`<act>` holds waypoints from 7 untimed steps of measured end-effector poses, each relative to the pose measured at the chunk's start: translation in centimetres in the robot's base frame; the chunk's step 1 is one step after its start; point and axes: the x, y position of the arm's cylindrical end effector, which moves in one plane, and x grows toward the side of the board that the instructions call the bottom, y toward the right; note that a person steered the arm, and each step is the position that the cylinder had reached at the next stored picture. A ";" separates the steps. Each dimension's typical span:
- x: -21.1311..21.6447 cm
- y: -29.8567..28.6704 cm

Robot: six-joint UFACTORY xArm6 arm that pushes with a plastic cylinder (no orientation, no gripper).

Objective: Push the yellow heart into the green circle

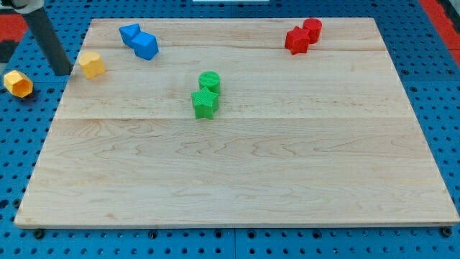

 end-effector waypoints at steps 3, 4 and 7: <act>2.0 9.5; 7.9 16.0; 4.1 16.4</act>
